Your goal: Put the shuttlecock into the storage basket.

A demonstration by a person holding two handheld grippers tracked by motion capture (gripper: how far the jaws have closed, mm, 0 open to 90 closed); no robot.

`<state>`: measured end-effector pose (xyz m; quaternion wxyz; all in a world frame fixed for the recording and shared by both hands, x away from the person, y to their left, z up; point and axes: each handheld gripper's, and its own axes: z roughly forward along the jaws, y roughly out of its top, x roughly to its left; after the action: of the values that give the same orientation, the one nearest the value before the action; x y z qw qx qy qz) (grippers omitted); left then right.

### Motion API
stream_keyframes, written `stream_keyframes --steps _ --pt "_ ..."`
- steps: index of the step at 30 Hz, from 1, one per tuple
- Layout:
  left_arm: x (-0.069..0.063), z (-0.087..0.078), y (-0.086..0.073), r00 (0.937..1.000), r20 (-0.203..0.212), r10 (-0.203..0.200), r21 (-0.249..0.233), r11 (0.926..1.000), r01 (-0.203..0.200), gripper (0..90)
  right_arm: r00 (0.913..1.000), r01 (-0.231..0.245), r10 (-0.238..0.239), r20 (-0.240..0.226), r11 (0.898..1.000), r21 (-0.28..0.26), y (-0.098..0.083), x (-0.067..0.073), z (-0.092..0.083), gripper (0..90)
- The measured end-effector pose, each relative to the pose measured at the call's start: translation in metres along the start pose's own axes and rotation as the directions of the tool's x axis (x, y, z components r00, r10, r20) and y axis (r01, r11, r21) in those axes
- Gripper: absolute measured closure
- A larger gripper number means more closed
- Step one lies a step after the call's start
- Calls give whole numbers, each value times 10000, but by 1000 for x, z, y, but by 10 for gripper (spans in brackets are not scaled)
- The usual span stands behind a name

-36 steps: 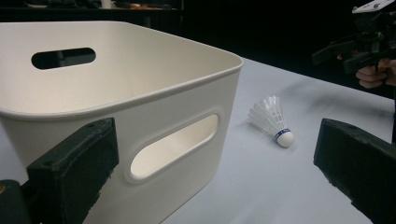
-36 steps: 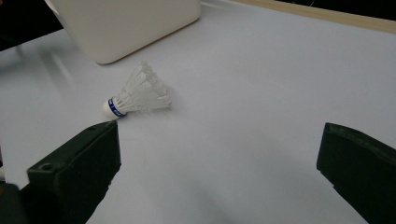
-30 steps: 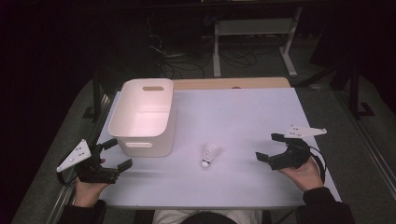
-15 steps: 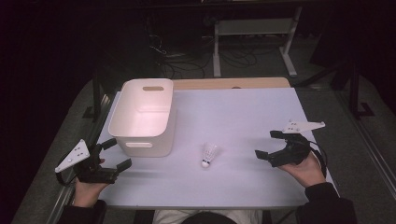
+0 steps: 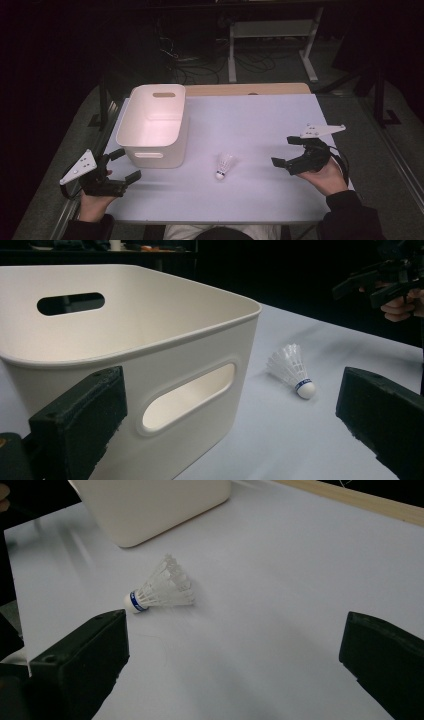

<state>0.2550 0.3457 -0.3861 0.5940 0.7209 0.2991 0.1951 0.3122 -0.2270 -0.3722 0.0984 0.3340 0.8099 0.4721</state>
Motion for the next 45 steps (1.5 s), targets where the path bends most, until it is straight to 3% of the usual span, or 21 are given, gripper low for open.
stream_keyframes --steps 38,45 --pt "1 0 0 10000 23 -17 54 10000 17 0 9977 520 -485 -471 9958 759 34 -6 30 0" --pt "1 0 0 10000 18 6 42 10000 -6 0 9951 753 -682 -715 9920 1013 40 -4 45 0"
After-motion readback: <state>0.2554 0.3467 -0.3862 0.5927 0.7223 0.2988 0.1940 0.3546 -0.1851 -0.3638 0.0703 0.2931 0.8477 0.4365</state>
